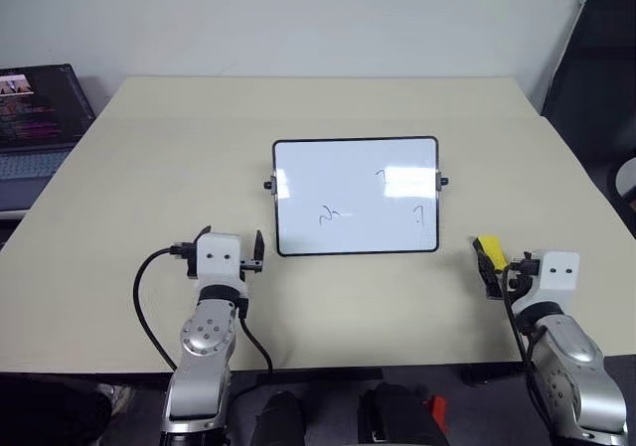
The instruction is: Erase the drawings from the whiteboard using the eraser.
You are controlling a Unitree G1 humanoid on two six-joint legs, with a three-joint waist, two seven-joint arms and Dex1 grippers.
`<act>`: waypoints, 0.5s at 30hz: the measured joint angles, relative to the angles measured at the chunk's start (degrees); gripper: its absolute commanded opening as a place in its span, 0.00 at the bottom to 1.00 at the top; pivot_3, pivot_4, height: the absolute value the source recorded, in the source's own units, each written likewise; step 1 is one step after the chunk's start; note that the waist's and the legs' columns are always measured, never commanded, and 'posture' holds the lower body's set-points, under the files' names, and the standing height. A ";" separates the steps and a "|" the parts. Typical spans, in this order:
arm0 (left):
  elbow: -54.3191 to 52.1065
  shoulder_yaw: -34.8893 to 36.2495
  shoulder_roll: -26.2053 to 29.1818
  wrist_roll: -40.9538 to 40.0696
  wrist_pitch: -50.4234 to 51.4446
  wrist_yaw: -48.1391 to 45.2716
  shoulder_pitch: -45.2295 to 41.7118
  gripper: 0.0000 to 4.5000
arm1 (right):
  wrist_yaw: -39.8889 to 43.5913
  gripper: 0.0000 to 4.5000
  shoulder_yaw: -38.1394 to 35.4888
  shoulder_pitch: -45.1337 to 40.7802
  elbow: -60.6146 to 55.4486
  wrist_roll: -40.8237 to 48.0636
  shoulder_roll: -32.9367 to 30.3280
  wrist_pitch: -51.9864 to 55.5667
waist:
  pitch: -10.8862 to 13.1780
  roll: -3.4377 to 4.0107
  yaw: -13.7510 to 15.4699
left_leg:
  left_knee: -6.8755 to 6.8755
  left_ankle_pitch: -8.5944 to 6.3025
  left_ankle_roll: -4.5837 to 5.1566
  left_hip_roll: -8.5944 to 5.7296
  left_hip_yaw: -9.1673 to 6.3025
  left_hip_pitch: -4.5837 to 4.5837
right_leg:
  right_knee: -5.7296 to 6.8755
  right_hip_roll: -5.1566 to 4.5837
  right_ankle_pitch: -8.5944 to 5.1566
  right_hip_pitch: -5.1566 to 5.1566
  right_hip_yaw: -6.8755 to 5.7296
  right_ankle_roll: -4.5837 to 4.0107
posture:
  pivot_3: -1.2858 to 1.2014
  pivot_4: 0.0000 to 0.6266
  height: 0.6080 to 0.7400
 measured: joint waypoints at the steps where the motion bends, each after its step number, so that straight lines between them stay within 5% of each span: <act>1: 0.00 -0.05 0.00 0.02 0.01 0.00 0.18 1.00 | -0.05 0.99 -0.01 0.14 -0.01 0.00 0.11 0.00 | 0.00 0.00 0.00 | 0.01 0.00 0.00 0.00 0.00 0.01 | 0.02 0.00 0.00 0.00 0.00 0.00 | 0.52 0.24 1.00; 15: -0.44 0.22 1.14 0.51 0.05 -0.12 1.19 1.00 | -0.60 0.99 0.89 -2.15 0.19 0.01 0.50 0.04 | 0.00 0.00 0.06 | 0.01 0.00 0.00 0.00 -0.01 0.00 | 0.00 0.00 0.00 0.00 -0.01 0.00 | 0.52 0.24 1.00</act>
